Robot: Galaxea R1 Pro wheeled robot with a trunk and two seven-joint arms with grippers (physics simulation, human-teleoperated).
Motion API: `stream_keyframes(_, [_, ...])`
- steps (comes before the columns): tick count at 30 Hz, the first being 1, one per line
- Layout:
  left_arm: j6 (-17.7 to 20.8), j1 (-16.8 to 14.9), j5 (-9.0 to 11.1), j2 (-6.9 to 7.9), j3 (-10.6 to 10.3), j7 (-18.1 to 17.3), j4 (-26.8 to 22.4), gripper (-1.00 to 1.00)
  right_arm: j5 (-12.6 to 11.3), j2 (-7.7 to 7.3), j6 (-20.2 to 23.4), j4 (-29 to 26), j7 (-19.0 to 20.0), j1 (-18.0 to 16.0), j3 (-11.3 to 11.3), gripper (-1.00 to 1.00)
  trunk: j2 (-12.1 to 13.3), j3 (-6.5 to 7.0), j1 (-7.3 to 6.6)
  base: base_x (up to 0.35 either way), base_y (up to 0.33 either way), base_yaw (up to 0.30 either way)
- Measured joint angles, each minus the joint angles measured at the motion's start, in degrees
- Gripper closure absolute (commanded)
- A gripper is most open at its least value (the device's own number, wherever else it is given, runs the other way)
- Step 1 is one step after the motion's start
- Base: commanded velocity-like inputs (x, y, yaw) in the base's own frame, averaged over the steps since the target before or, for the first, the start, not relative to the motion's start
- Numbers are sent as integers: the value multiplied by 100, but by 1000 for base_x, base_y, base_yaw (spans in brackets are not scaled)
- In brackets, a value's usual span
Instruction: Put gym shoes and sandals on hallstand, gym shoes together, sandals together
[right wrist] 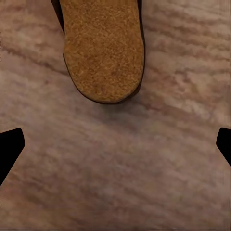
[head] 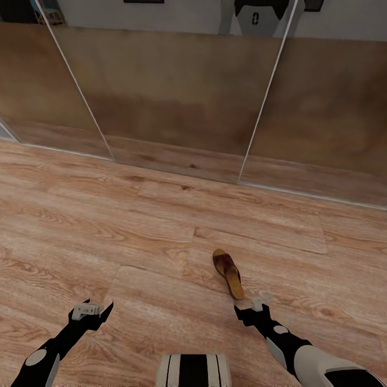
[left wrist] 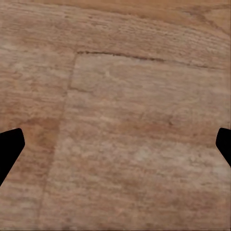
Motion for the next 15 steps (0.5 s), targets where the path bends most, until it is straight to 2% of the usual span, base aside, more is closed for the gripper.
stream_keyframes(10, [0, 0, 1, 1, 0, -3, 0, -100, 0, -1, 0, 0, 0, 0, 0, -100, 0, -40, 0, 6, 0, 0])
stream_keyframes(15, [0, 0, 1, 1, 0, 3, 0, -100, 0, 3, 0, 0, 0, 0, 0, -100, 0, -41, -3, 214, 0, 0])
